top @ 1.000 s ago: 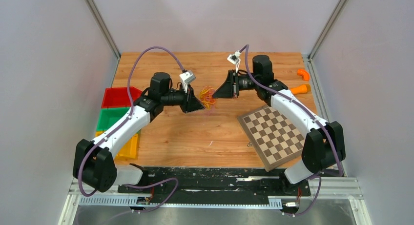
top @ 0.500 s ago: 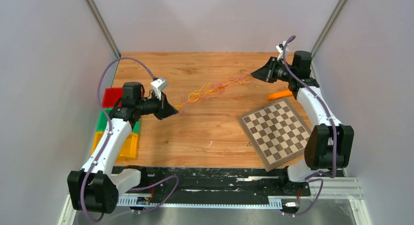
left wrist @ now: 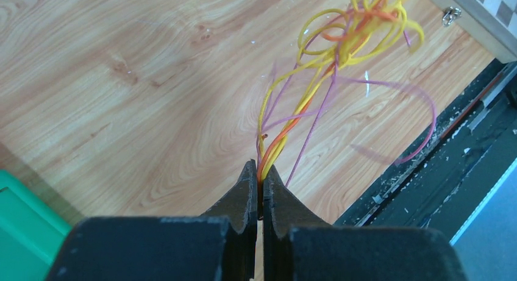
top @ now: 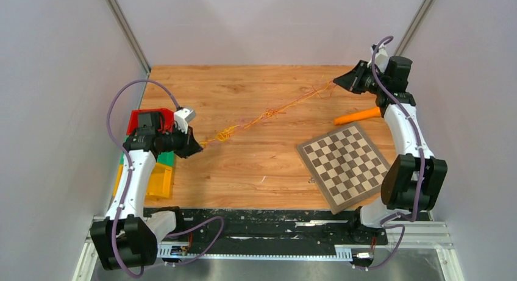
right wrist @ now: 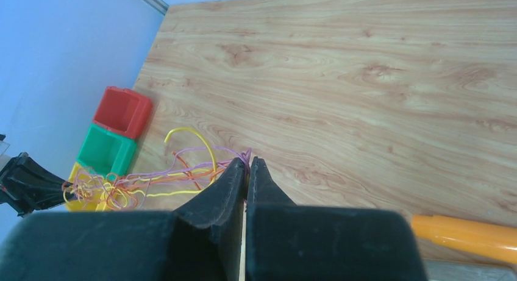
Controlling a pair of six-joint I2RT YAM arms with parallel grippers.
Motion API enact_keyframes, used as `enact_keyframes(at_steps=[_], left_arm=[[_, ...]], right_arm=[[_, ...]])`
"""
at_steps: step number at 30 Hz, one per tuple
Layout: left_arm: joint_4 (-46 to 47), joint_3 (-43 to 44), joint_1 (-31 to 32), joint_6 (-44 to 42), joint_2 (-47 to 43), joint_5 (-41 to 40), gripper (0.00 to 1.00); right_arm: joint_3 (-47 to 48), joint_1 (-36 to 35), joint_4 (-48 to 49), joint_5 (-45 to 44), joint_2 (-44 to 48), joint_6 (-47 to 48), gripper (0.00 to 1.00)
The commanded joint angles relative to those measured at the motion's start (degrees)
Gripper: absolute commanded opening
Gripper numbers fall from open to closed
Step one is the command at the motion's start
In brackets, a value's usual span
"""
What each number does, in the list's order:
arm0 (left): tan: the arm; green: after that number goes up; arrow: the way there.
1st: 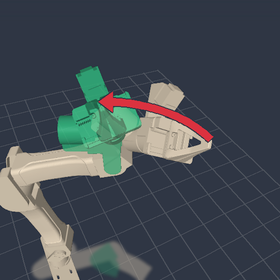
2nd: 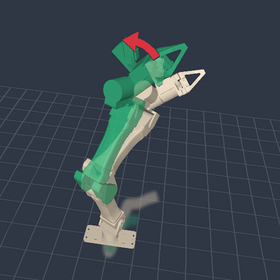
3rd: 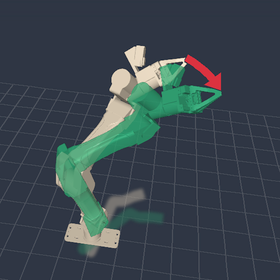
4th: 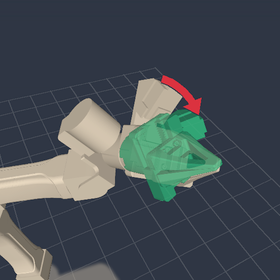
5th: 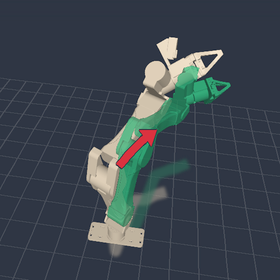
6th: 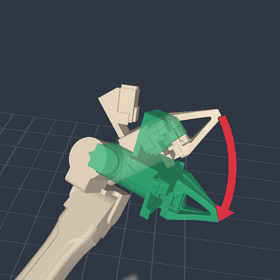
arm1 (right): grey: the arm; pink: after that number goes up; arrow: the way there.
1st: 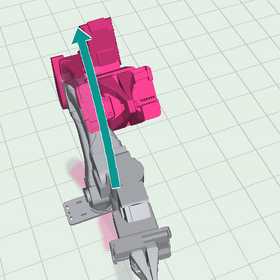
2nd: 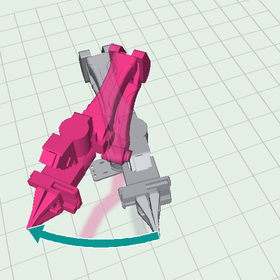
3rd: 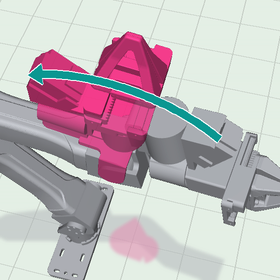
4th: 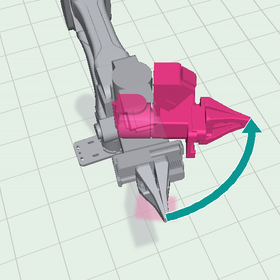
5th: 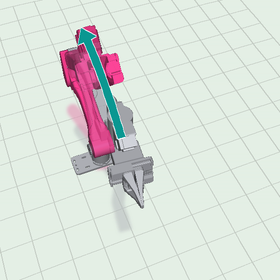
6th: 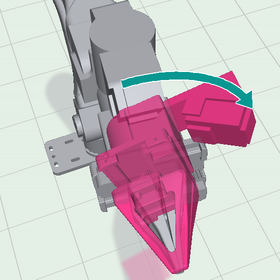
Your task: Untangle the cables
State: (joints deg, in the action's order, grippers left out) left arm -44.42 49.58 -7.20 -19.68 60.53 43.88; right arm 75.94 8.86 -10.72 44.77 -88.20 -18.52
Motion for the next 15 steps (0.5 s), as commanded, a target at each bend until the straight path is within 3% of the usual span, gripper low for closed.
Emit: enact_keyframes(at_steps=[1,15], left_arm=[[-5.02,1.37,-2.09,-4.86,0.66,-7.71,0.00],[-6.23,-0.04,-3.14,-7.90,0.75,-13.06,0.00]], right_arm=[[6.17,5.06,3.55,-8.46,-2.49,2.76,0.00],[11.45,8.71,5.37,-10.70,-7.70,-0.36,0.00]])
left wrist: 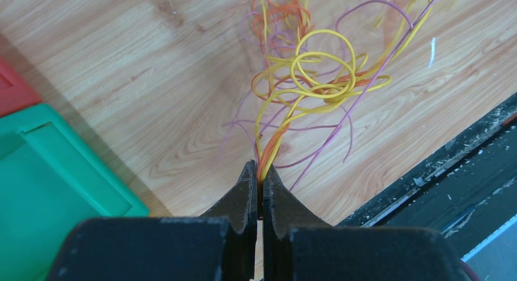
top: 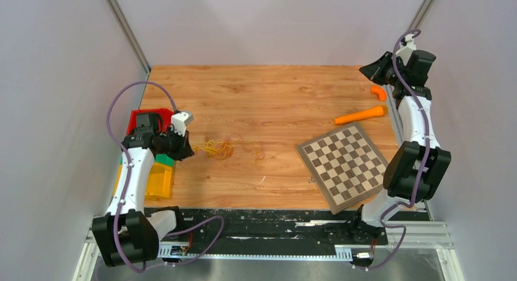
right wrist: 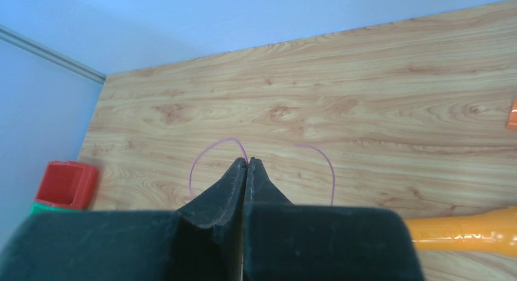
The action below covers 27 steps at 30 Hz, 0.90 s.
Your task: Untangle the cables
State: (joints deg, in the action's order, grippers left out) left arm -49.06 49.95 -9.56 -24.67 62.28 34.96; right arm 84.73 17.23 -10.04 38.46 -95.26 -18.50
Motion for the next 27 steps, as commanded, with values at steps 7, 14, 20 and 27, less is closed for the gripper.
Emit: enact_keyframes(at_steps=[7,14,20,27], left_arm=[[0.58,3.27,1.21,1.51,-0.55,7.94,0.00],[3.46,15.10,10.37,7.30,1.74,8.94,0.00],[7.34,20.76,17.16,10.93,4.81,10.57,0.00],[15.31,21.35,19.38,21.18,7.04,15.69,0.00]], right_arm=[[-1.05,-5.17,4.80,4.70,-1.44,0.78,0.00],[-0.36,-12.48,3.11,11.50,-1.55,3.83,0.00],[4.60,-25.07,-11.48,16.77,-5.81,16.53,0.87],[3.52,-40.78,-9.51,17.94,-3.33,20.23,1.00]])
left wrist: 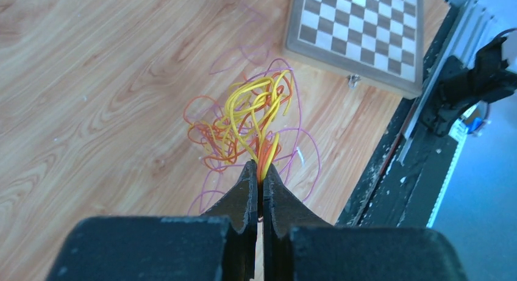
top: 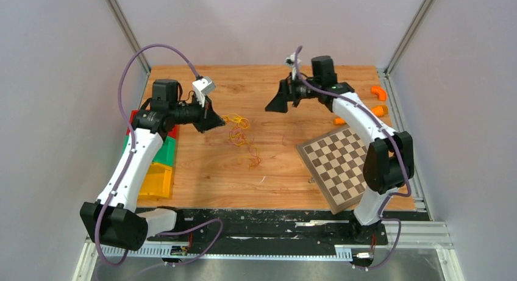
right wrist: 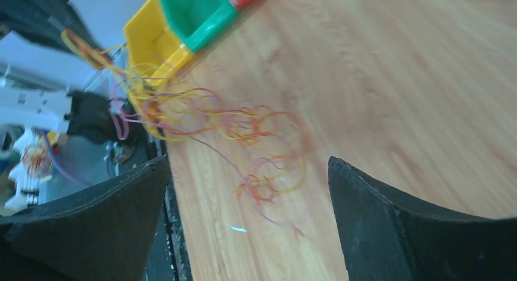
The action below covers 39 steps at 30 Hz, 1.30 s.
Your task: Untangle the cables
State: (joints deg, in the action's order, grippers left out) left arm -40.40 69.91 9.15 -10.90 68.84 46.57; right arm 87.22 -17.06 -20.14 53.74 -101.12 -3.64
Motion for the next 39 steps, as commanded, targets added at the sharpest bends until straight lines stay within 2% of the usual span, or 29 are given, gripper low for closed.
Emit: enact_keyframes(at_steps=[1,6,9,10,11,13,14,15,18,21,24,28,31,33,35,39], left_arm=[[7.69,1.16,0.77,8.01,0.63,4.35,0.00],[10.76,0.13,1.13,12.48,1.16,6.30,0.00],[12.00,-0.78,1.15,15.12,0.70,6.47,0.00],[12.19,-0.99,1.14,15.47,0.61,6.57,0.00],[12.23,-1.17,1.18,16.24,0.25,6.59,0.00],[12.12,-1.36,1.08,16.78,-0.39,6.34,0.00],[11.40,-1.20,1.06,16.70,-0.73,5.77,0.01],[10.96,-1.06,0.94,16.12,-1.43,5.31,0.02],[8.68,-0.63,-0.41,15.78,-3.13,2.64,0.07],[6.23,-1.00,-5.23,16.02,-4.95,1.98,0.10],[2.43,-0.77,-11.42,14.47,-5.60,0.44,0.08],[-3.28,0.14,-17.10,9.84,-5.92,-4.75,0.05],[-4.74,-0.40,-19.11,7.39,-6.66,-7.64,0.08],[-4.08,-0.94,-19.41,5.93,-7.38,-7.28,0.04],[-2.85,-1.18,-19.54,5.26,-7.92,-7.40,0.00],[-4.24,1.35,-23.30,2.31,-7.58,-9.59,0.00]], right_arm=[[1.00,-8.57,1.15,2.02,2.37,5.40,1.00],[1.69,-15.79,4.87,-4.77,-0.48,5.03,1.00],[2.14,-16.87,7.54,-8.04,-2.43,2.70,0.94],[2.01,-16.87,8.37,-8.15,-2.82,1.80,0.85],[1.84,-16.87,8.87,-8.75,-3.02,1.38,0.59],[1.14,-16.59,9.29,-11.65,-2.48,1.19,0.20],[0.64,-16.16,9.33,-13.49,-1.97,1.26,0.04],[0.07,-15.51,9.33,-15.14,-1.41,1.20,0.00],[-1.42,-11.59,9.33,-15.88,-0.07,-0.21,0.00],[-3.32,-6.87,9.28,-18.21,1.71,-1.07,0.00],[-4.90,-1.58,9.29,-20.36,3.02,-2.08,0.00],[-5.77,3.75,9.34,-17.51,3.82,-3.97,0.00],[-5.75,5.60,9.28,-11.89,4.11,-4.64,0.00],[-5.51,5.69,9.30,-7.47,4.22,-4.92,0.00],[-5.34,5.77,9.19,-6.67,4.34,-5.12,0.00],[-6.02,8.07,8.69,-8.37,5.17,-3.77,0.00]])
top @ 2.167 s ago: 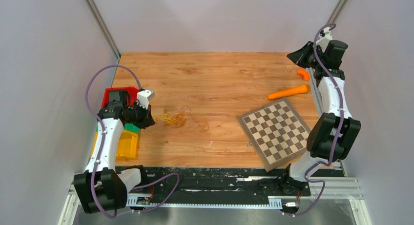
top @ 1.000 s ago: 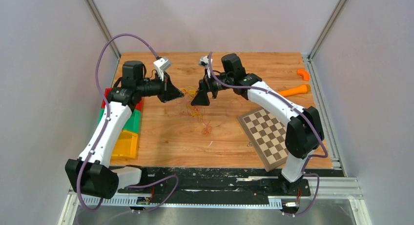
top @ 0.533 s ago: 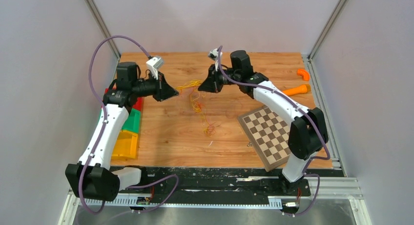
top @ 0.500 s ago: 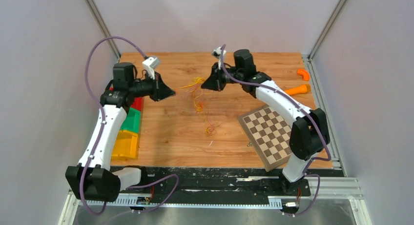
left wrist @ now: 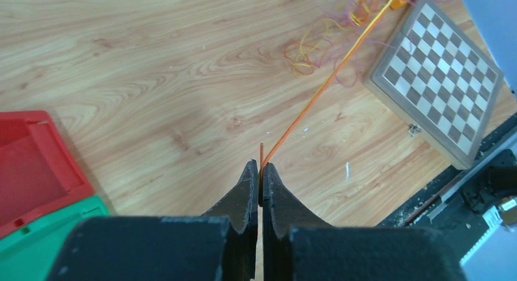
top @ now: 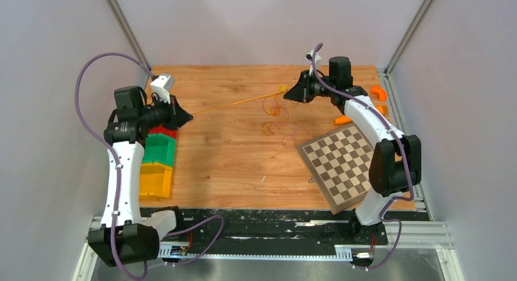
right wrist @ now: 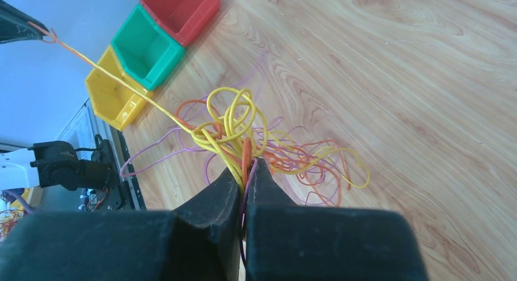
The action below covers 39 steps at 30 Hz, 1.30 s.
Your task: Untangle the cables
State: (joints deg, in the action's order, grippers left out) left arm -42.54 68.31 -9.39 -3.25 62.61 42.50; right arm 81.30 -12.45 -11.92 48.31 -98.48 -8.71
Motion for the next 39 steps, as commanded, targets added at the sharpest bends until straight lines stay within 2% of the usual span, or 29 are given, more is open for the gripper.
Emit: enact_keyframes(at_steps=[1,4,8,11,15,21,29,31,32,33,34,36,39], left_arm=[[-3.07,4.32,-6.26,-5.66,-1.09,-5.24,0.00],[-3.72,7.61,-15.49,-5.57,0.62,-2.85,0.00],[-4.77,14.09,-21.62,-5.50,2.36,1.51,0.00],[-4.50,18.71,-21.92,-6.22,1.64,3.06,0.00],[-1.57,24.23,-23.30,-2.87,1.62,0.69,0.00],[5.41,32.23,-29.59,11.50,4.26,2.34,0.00],[14.72,35.73,-30.98,22.50,5.06,3.10,0.00],[17.97,35.21,-30.99,26.45,5.34,6.45,0.00],[19.89,33.59,-30.84,28.12,5.29,10.58,0.00],[22.71,32.60,-29.98,30.87,5.08,12.21,0.00],[23.22,31.10,-29.06,31.25,4.85,13.83,0.00],[21.43,30.18,-24.71,28.50,4.34,14.88,0.00],[14.89,29.24,-14.06,21.30,4.15,12.62,0.00]], right_arm=[[-0.24,4.41,0.42,-3.64,2.32,1.54,0.00],[-0.12,7.68,-0.60,-6.73,0.53,2.50,0.00],[-0.64,11.04,-2.16,-10.12,-3.17,5.40,0.00],[-1.40,11.92,-2.95,-11.87,-6.18,7.23,0.00],[-2.07,14.49,-4.09,-15.77,-10.36,11.56,0.01],[-1.90,15.43,-6.33,-19.77,-16.37,16.00,0.05],[-0.78,15.44,-8.41,-22.86,-18.85,18.31,0.09],[-0.17,15.52,-9.34,-21.50,-19.06,19.13,0.16],[0.31,15.40,-10.07,-19.65,-18.93,19.32,0.20],[0.77,15.39,-10.71,-16.72,-18.65,19.34,0.25],[1.24,15.31,-11.14,-13.02,-18.10,19.16,0.34],[2.10,14.64,-11.95,-5.56,-16.38,18.10,0.53],[3.51,11.87,-12.15,2.78,-12.28,16.03,0.75]])
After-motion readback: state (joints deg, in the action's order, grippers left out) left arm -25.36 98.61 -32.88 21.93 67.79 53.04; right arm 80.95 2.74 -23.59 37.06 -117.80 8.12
